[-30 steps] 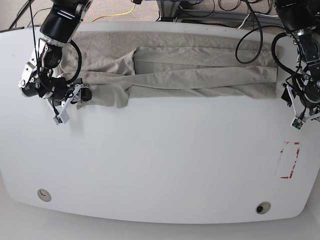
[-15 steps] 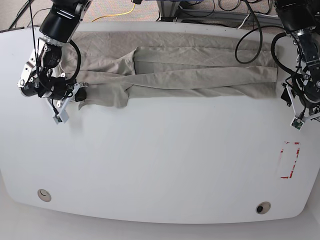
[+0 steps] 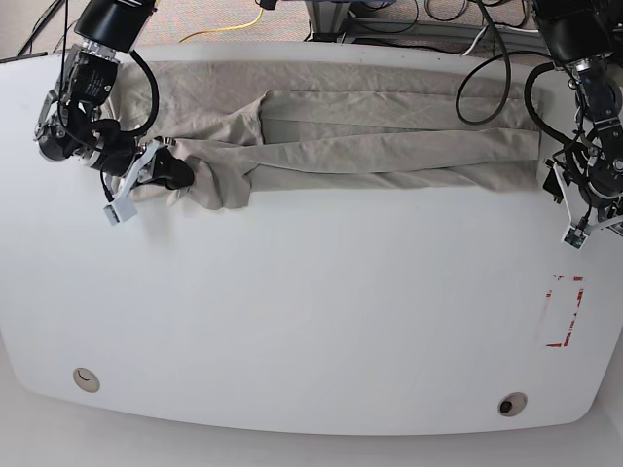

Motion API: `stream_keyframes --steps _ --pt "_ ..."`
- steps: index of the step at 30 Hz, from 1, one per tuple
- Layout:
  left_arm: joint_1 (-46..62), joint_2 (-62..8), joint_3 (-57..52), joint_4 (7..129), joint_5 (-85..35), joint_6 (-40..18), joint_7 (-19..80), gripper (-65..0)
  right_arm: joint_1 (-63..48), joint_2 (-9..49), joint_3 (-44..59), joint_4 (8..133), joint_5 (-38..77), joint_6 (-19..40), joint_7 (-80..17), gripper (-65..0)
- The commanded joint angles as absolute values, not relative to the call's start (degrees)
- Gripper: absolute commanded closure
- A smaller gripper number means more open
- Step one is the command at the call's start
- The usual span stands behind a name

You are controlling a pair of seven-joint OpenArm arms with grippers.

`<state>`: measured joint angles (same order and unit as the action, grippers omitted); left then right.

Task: Layout the t-shirt on the table in an organized manner, then fold the t-shirt properly
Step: 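Press and smooth the sleeve end with the right gripper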

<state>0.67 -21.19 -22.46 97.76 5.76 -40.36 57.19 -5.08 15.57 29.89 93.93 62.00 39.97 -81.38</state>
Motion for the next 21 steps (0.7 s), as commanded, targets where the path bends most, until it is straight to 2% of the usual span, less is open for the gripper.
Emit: stream_keyframes --steps 1,8,14,21 --pt "-1.0 -22.2 -22.7 97.5 5.9 -40.0 55.8 -46.9 -6.9 17.4 30.1 94.9 67.8 40.0 -80.0 -0.5" --pt "-1.5 -22.1 -22.7 94.6 6.0 -40.0 54.0 -46.9 -13.2 19.7 29.6 95.2 76.4 40.0 -80.0 -0.6" --pt "-1.8 -22.1 -22.7 92.9 6.0 -40.0 53.9 -46.9 -17.0 23.7 24.1 95.7 83.9 40.0 -80.0 -0.6" --pt "-2.8 -22.1 -22.7 92.9 6.0 -40.0 53.9 -46.9 -20.0 26.9 20.1 101.9 85.0 40.0 -80.0 -0.6"
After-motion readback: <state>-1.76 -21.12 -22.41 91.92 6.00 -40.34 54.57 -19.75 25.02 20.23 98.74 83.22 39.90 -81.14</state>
